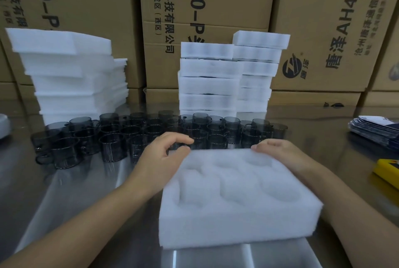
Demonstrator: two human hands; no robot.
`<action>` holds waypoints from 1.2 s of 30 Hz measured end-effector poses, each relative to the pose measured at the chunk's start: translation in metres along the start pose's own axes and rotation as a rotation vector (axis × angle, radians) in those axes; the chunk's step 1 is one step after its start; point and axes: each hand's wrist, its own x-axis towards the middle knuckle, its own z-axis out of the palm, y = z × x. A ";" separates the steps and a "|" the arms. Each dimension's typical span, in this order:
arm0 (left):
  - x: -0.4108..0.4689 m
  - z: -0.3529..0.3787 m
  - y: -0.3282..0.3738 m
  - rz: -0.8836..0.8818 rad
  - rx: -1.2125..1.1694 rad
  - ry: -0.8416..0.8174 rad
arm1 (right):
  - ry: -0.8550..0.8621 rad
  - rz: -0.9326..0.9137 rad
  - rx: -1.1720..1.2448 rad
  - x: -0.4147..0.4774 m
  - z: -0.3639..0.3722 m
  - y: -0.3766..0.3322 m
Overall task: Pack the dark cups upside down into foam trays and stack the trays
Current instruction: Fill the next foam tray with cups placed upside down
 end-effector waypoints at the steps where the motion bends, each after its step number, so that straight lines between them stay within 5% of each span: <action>1: 0.001 0.000 -0.001 -0.117 -0.029 -0.050 | 0.007 -0.006 -0.025 0.000 0.000 -0.001; 5: 0.001 0.001 0.004 -0.371 -0.074 -0.194 | 0.027 -0.082 -0.190 0.002 -0.005 -0.013; 14: 0.008 -0.001 0.001 -0.332 0.004 -0.210 | -0.034 -0.237 -1.023 0.022 0.026 -0.086; 18: 0.006 0.000 0.002 -0.329 -0.029 -0.218 | 0.002 -0.246 -1.142 0.036 0.063 -0.095; 24: 0.008 0.000 0.001 -0.326 -0.051 -0.213 | -0.112 0.008 -0.937 0.047 0.084 -0.050; 36: 0.008 0.005 -0.008 -0.406 -0.422 -0.016 | 0.097 -0.182 -0.817 0.037 0.080 -0.050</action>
